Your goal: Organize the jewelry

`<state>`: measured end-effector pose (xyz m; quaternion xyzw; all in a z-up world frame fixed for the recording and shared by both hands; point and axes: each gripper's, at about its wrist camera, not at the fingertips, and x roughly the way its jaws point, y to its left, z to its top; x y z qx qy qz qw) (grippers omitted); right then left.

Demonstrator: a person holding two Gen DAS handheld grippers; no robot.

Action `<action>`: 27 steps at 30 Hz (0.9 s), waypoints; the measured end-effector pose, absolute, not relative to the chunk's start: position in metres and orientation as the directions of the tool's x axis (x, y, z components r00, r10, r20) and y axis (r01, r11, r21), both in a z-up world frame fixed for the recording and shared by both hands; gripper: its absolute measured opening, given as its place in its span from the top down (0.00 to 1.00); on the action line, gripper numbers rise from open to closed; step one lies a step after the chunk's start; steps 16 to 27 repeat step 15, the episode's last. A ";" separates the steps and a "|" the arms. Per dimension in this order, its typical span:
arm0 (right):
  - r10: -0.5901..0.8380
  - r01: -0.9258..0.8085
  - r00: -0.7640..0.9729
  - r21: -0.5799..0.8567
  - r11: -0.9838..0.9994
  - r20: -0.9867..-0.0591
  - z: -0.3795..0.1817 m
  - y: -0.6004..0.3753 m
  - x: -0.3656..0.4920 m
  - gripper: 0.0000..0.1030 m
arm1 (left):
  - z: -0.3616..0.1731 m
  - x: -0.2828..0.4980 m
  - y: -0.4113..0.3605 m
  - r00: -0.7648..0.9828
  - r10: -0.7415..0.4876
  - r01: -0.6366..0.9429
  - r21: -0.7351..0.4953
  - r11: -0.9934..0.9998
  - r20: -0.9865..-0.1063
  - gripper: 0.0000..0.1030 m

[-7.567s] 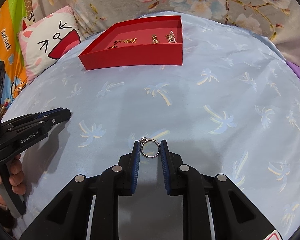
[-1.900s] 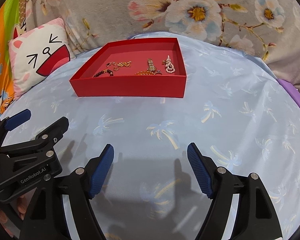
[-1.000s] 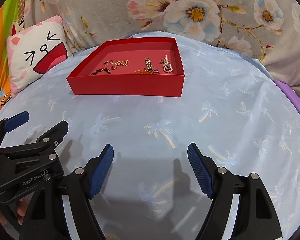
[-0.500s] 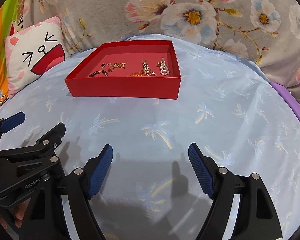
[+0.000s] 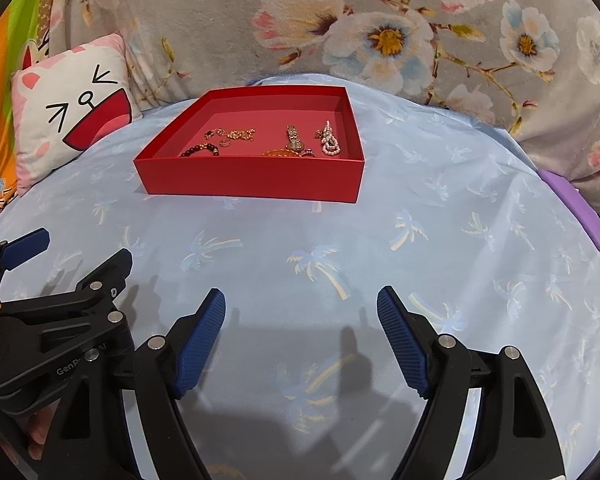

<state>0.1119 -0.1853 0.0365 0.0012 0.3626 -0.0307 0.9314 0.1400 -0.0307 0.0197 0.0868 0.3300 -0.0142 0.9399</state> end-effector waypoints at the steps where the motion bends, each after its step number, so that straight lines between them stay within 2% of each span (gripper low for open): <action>1: -0.057 0.059 0.735 -0.020 0.998 -0.675 0.037 -0.185 0.112 0.24 | 0.020 0.140 -0.031 0.784 0.034 0.080 0.156 0.985 -0.620 0.10; 27: -0.066 0.062 0.742 -0.030 0.998 -0.667 0.039 -0.183 0.111 0.23 | 0.020 0.141 -0.027 0.777 0.024 0.084 0.142 0.986 -0.629 0.10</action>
